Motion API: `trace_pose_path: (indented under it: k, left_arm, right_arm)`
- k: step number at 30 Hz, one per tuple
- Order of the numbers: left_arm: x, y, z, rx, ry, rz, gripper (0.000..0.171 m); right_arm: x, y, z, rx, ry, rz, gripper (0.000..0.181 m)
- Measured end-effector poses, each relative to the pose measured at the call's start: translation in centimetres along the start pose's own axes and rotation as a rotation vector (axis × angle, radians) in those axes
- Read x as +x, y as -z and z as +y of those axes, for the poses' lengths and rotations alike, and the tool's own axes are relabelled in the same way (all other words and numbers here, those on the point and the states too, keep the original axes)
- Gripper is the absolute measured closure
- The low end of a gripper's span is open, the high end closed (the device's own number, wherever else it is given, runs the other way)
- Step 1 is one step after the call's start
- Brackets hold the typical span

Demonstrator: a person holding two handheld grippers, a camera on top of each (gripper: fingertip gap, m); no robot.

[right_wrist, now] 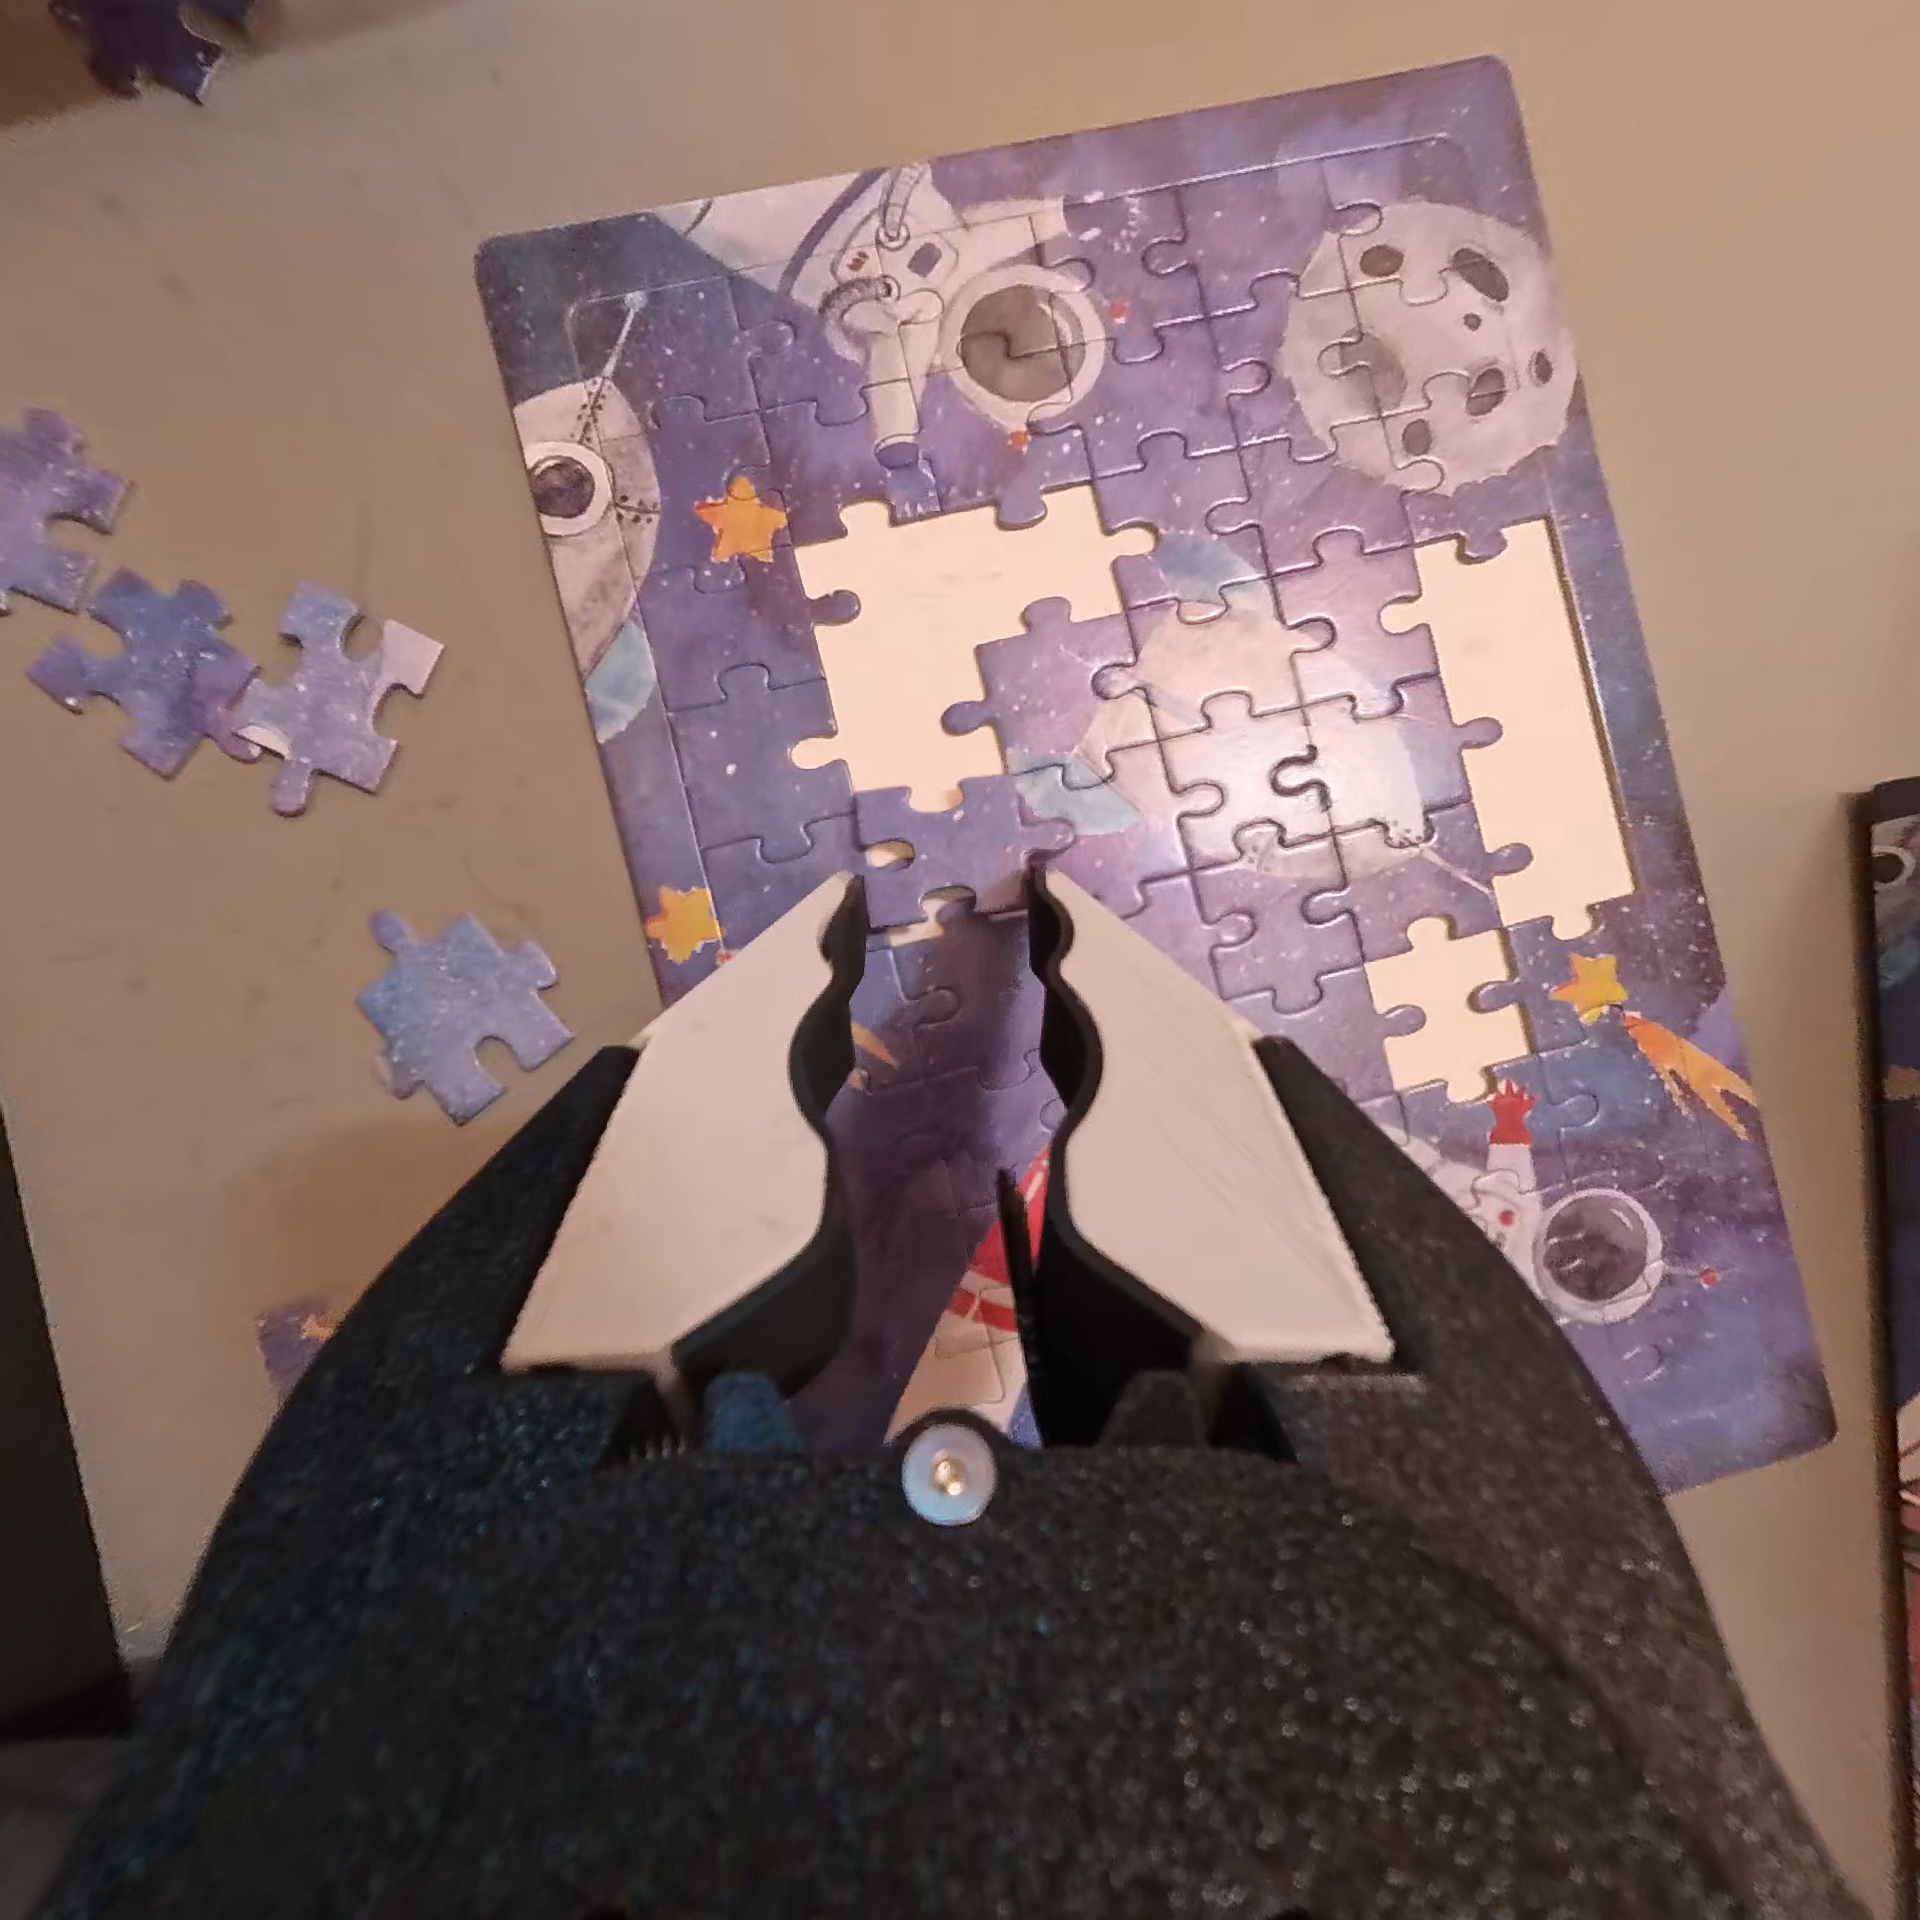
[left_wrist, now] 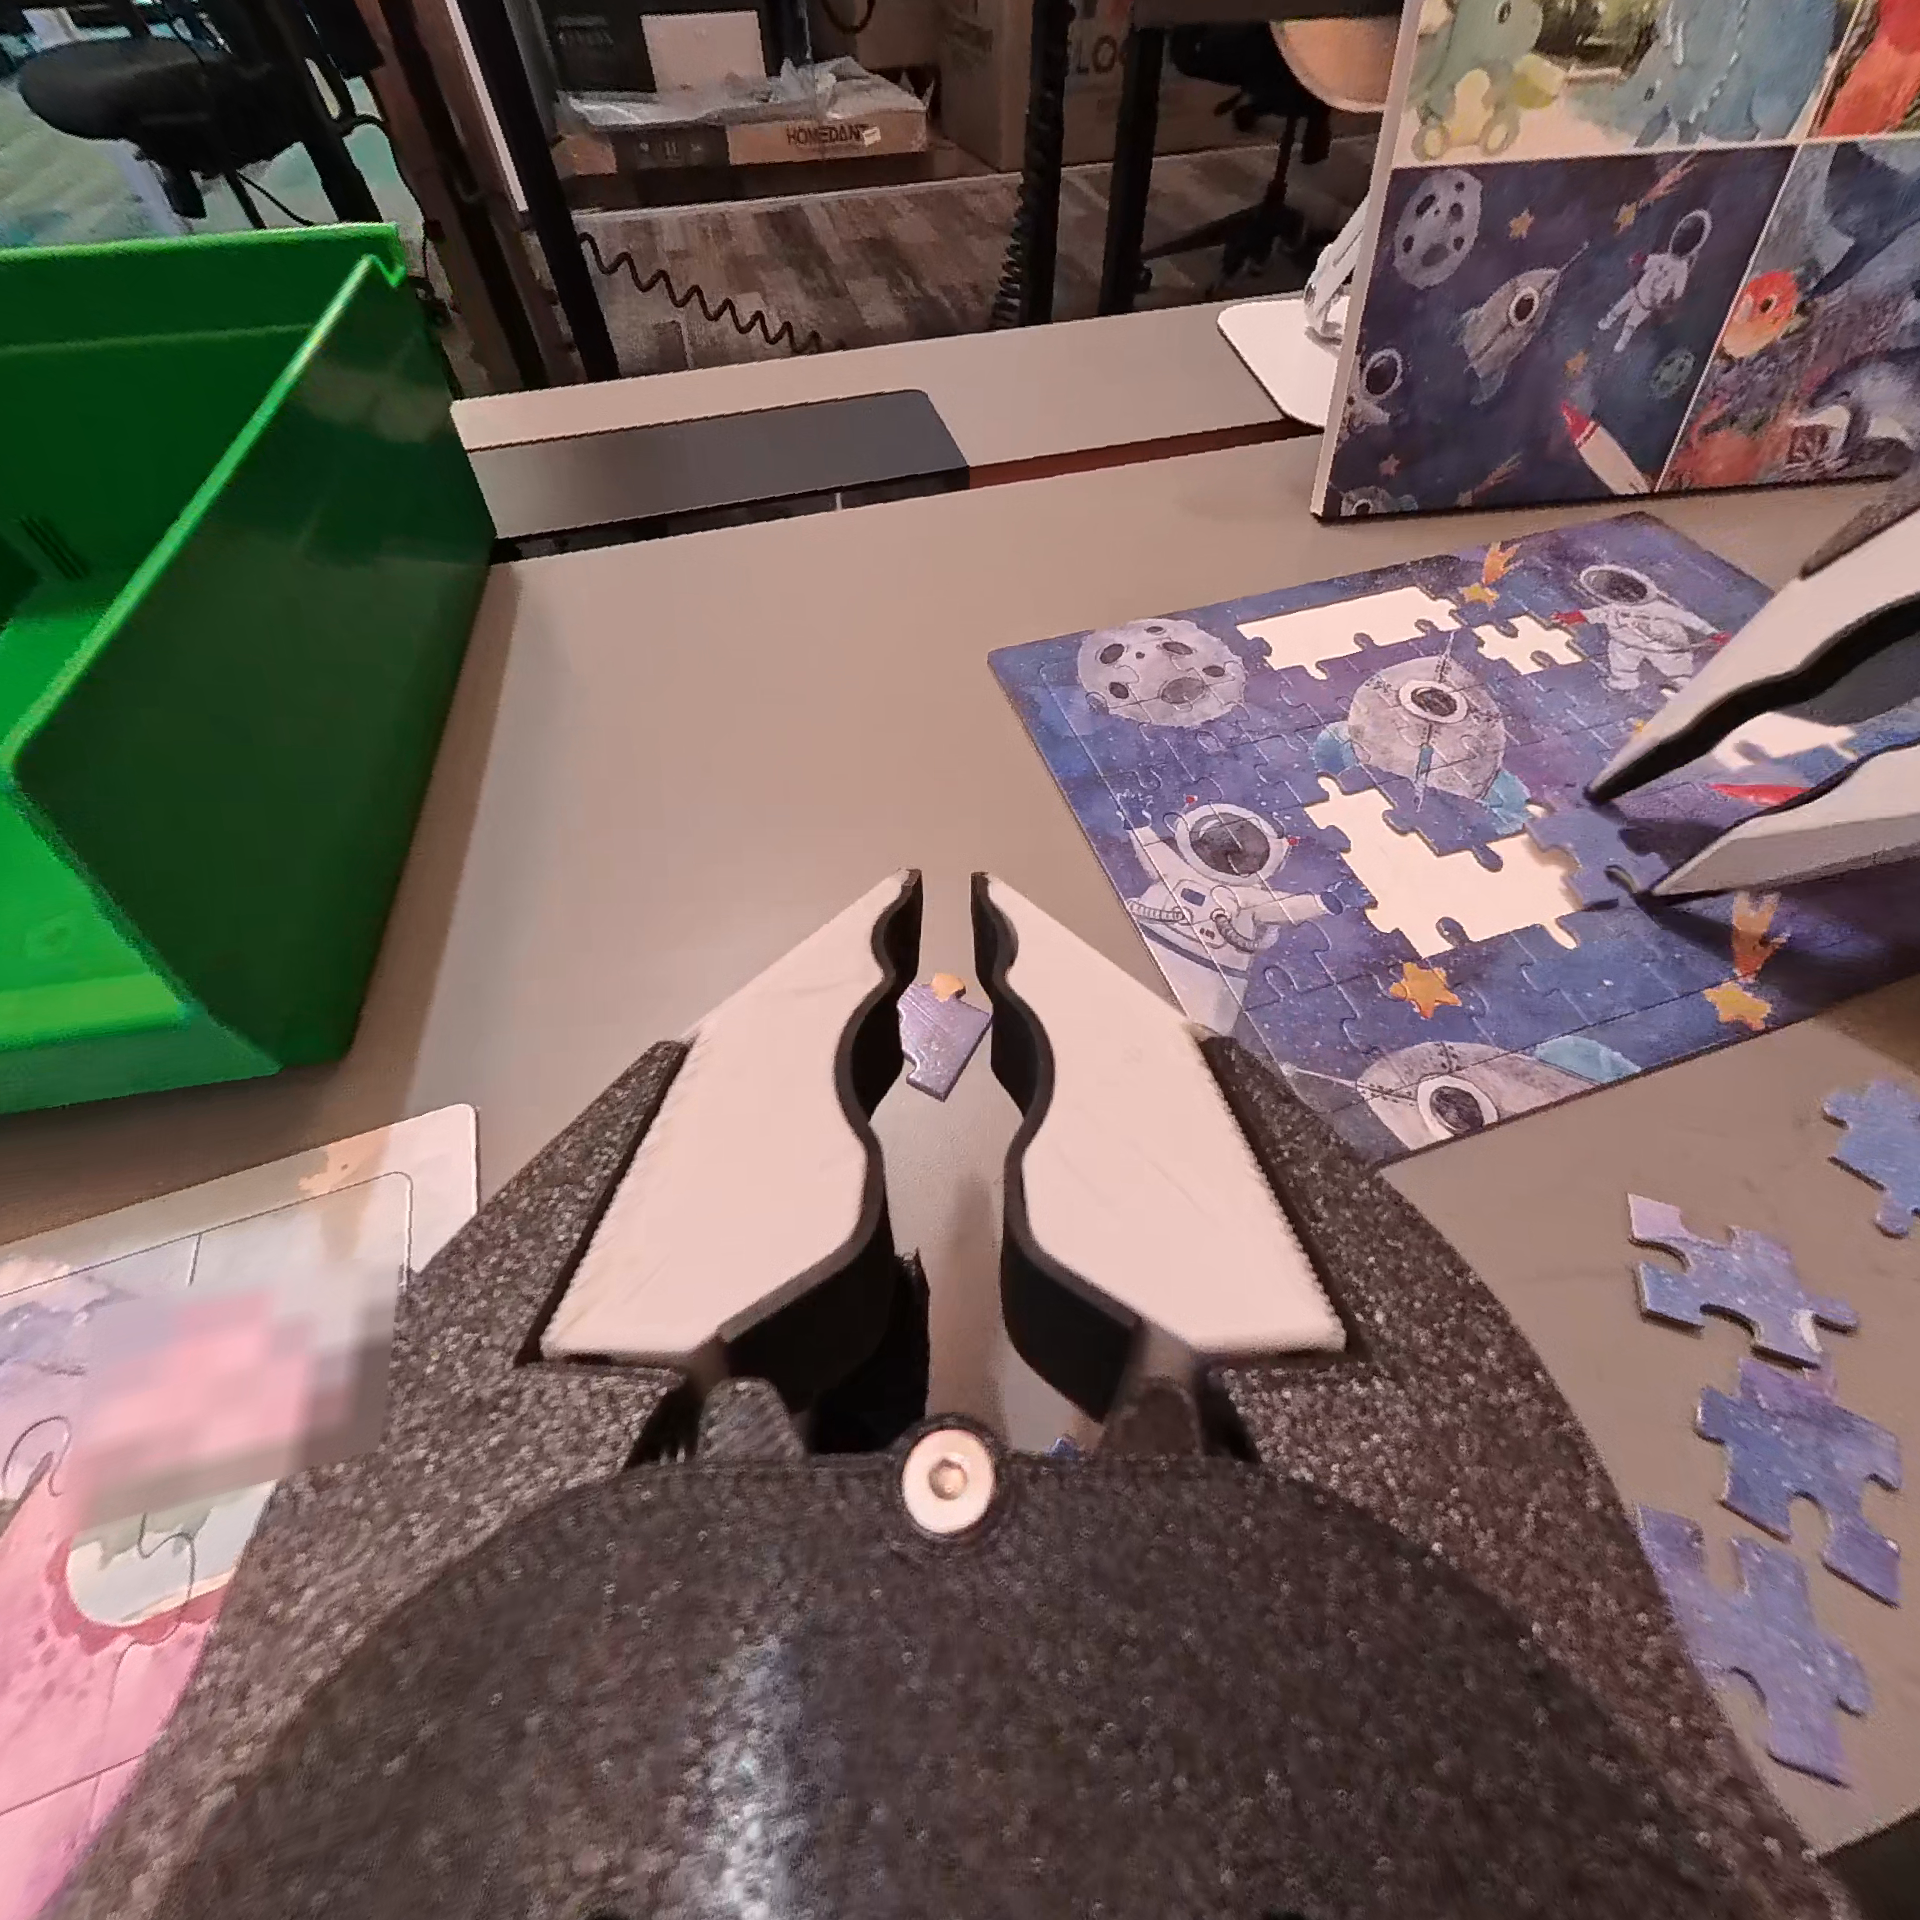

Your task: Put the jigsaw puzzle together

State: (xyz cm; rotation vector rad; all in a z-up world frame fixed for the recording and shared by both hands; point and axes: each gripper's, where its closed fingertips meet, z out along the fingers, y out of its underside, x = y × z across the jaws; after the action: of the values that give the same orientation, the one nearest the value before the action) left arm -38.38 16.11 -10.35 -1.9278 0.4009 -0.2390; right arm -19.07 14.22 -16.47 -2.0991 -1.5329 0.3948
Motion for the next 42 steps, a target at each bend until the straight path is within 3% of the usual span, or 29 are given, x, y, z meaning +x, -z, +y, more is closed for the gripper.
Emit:
trace_pose_path:
  k: [18, 29, 36, 42]
  left_arm:
    - [0.7, 0.0, 0.1, -0.002, -0.016, 0.025, 0.162]
    - [1.1, 0.5, 0.2, 0.004, 0.023, 0.063, 0.162]
    - [1.3, 0.3, 0.5, -0.013, 0.043, 0.082, 0.162]
    - [1.5, 0.0, 0.8, -0.030, 0.032, 0.088, 0.162]
  right_arm:
    - [-0.2, -0.2, 0.4, 0.047, 0.053, -0.139, 0.150]
    - [0.1, 1.5, -0.9, 0.123, 0.032, -0.105, 0.145]
    - [0.1, 1.1, -0.9, 0.111, 0.031, -0.035, 0.179]
    - [-0.3, -0.4, -0.3, 0.079, 0.040, -0.064, 0.181]
